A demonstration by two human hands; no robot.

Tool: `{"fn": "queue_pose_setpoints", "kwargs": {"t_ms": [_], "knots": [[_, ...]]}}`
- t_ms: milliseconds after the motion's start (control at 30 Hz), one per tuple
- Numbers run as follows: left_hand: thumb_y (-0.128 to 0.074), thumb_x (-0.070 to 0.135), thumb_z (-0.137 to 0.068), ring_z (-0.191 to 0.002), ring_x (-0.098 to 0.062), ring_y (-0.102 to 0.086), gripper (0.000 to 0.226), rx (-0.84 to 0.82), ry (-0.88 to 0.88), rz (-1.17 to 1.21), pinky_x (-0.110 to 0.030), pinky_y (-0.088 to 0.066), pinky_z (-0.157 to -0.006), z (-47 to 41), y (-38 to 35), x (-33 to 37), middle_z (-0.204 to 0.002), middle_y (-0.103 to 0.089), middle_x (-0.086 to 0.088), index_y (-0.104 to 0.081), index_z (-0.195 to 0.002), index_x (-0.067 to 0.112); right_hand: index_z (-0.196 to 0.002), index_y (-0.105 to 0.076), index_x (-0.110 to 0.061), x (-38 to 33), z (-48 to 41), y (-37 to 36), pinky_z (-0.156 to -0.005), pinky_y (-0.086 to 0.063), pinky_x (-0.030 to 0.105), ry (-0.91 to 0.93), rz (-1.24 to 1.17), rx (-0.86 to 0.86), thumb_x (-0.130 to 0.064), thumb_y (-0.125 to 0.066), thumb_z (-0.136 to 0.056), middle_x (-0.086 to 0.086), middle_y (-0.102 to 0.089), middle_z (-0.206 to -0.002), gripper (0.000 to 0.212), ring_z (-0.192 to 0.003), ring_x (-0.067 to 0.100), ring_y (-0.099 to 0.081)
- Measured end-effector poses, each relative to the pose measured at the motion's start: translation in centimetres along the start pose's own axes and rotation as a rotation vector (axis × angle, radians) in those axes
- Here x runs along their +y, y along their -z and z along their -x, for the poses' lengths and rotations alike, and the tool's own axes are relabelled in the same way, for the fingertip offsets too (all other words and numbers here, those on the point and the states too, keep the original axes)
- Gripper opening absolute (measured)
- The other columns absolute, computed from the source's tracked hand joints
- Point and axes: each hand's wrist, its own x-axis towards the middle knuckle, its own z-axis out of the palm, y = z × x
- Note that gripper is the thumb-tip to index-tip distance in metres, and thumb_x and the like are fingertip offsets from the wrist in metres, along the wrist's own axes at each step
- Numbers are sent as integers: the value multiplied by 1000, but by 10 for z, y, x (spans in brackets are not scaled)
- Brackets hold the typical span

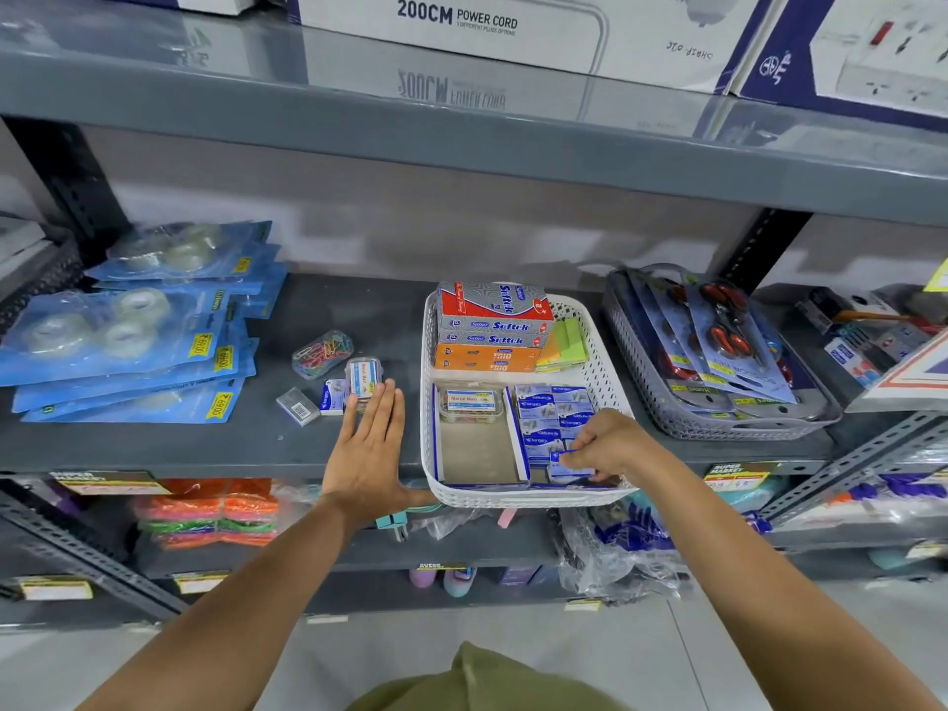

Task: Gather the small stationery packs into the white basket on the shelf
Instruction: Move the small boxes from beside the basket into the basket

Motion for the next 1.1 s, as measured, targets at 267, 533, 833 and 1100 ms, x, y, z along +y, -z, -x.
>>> {"fn": "queue_pose_setpoints", "kwargs": {"t_ms": [267, 533, 833, 1100], "knots": [[-17, 98, -58, -145, -25, 21, 134, 0, -1, -3, -49, 14, -117, -1, -1, 0, -159, 16, -13, 11, -149, 4, -100, -63, 8, 0, 5, 3, -61, -55, 26, -2, -8, -1, -11, -68, -87, 17, -60, -128, 24, -80, 18, -62], [-21, 98, -59, -146, -25, 19, 134, 5, 0, -8, -47, 19, -116, 0, -1, 0, -159, 14, -13, 9, -150, 3, -97, -73, -1, 2, 12, -2, -89, -53, 30, 117, 216, 92, -18, -64, -90, 10, -71, -114, 21, -89, 18, -67], [-18, 98, -58, -146, -24, 19, 134, 4, 4, -3, -47, 18, -116, -1, -1, 1, -159, 13, -12, 7, -150, 4, -59, -58, -15, 0, 13, -15, -80, -52, 31, 159, 358, 136, -9, -55, -92, 12, -72, -91, 33, -92, 25, -67], [-15, 98, -57, -147, -24, 12, 134, 8, -5, 19, -46, 18, -116, 0, 0, 1, -160, 8, -11, 4, -151, 4, -105, -62, -4, 1, 22, -19, -81, -46, 33, 142, 360, 60, -7, -44, -96, 10, -64, -108, 20, -98, 25, -60]]}}
